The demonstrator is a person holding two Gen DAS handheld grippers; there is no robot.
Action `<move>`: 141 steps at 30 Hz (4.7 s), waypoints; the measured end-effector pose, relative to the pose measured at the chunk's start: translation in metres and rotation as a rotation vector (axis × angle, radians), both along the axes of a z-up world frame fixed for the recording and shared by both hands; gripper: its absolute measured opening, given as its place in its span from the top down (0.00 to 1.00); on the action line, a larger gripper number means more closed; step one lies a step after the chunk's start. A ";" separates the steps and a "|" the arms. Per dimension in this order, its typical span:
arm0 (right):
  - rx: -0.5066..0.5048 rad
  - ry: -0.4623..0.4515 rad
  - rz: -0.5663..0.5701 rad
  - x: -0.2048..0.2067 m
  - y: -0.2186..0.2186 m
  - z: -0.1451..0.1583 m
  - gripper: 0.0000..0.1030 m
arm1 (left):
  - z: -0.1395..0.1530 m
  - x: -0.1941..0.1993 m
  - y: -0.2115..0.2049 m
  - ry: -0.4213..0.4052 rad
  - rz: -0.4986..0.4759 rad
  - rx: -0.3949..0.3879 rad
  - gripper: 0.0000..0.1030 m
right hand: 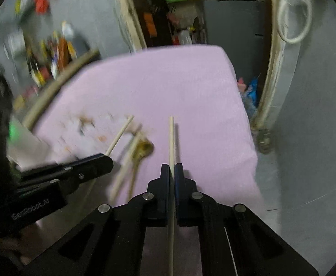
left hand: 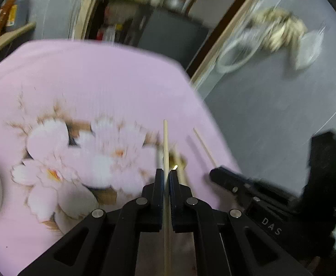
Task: Organize utensils
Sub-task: 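Lift both chopsticks and carry them over the white caddy, then open both tools to drop the chopsticks into the caddy, then withdraw both tools from the caddy back over the gold spoon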
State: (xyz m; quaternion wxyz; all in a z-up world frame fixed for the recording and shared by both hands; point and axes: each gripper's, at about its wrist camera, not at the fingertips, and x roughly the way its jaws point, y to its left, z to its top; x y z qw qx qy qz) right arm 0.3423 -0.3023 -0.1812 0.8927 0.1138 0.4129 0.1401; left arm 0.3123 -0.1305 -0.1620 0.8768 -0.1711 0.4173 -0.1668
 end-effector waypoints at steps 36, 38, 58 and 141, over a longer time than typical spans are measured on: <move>0.454 -0.818 0.128 -0.047 0.236 0.177 0.96 | 0.175 -0.074 0.269 -0.688 0.398 -0.105 0.95; 0.449 -0.834 0.113 -0.049 0.243 0.168 0.96 | 0.165 -0.074 0.281 -0.703 0.429 -0.110 0.95; 0.517 -0.907 -0.075 -0.052 0.250 0.107 0.96 | 0.109 -0.083 0.285 -0.770 0.598 -0.076 0.95; -0.033 -0.643 -0.139 -0.120 0.061 0.195 0.01 | 0.182 -0.129 0.122 -0.604 0.301 0.281 0.01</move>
